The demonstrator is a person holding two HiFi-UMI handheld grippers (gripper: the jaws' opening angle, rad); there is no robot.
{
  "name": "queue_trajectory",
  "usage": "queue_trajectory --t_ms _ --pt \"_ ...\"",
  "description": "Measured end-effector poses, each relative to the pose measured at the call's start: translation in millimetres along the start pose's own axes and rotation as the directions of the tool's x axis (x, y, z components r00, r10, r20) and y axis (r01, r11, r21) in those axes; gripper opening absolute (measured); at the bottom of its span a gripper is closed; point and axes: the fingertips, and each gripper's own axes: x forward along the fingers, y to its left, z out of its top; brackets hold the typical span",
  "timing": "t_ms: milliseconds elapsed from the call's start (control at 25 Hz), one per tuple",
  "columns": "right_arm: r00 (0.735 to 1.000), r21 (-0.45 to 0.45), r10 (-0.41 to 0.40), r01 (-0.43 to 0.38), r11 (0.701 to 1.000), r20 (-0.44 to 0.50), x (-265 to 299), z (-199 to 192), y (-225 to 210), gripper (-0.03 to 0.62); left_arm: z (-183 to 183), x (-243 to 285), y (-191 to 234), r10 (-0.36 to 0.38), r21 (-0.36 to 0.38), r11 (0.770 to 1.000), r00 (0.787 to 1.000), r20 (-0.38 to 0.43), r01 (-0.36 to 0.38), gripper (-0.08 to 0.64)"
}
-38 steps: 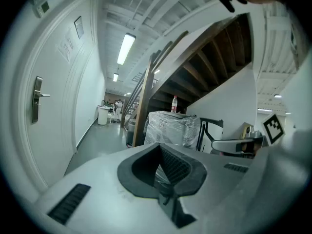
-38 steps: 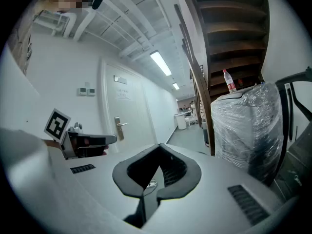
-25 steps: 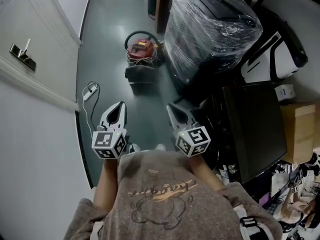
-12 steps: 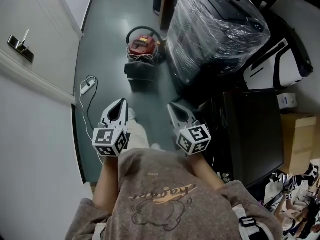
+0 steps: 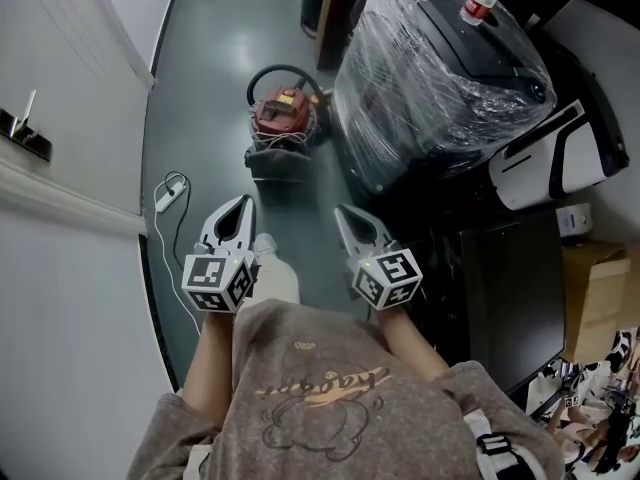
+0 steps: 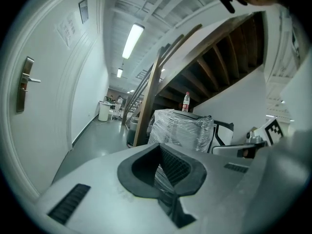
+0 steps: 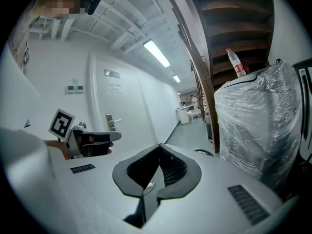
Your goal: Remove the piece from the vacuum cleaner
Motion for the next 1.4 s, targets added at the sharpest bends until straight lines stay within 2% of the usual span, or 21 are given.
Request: queue_trajectory --t_ms 320,520,880,1080,1400 --pt "0.999 0.022 -0.047 0.047 0.999 0.014 110.2 40.6 -20.0 0.0 42.0 86.2 72.7 -0.091 0.021 0.996 0.995 -0.046 0.092 0.002" --pt "0.997 0.025 -0.079 0.079 0.997 0.026 157.0 57.5 -28.6 0.0 62.0 125.4 104.5 -0.135 0.034 0.99 0.989 -0.064 0.137 0.002" --pt "0.992 0.046 -0.123 0.123 0.991 0.005 198.5 70.8 -70.2 0.0 77.5 185.0 121.5 -0.166 0.023 0.985 0.984 -0.07 0.168 0.002" --pt "0.994 0.05 -0.105 0.105 0.993 0.0 222.2 79.4 -91.6 0.0 80.7 209.7 130.5 -0.158 0.017 0.987 0.984 -0.077 0.16 0.003" --pt "0.998 0.031 -0.063 0.062 0.998 0.015 243.6 92.7 -114.5 0.007 88.5 236.2 135.1 -0.162 -0.011 0.987 0.986 -0.046 0.161 0.015"
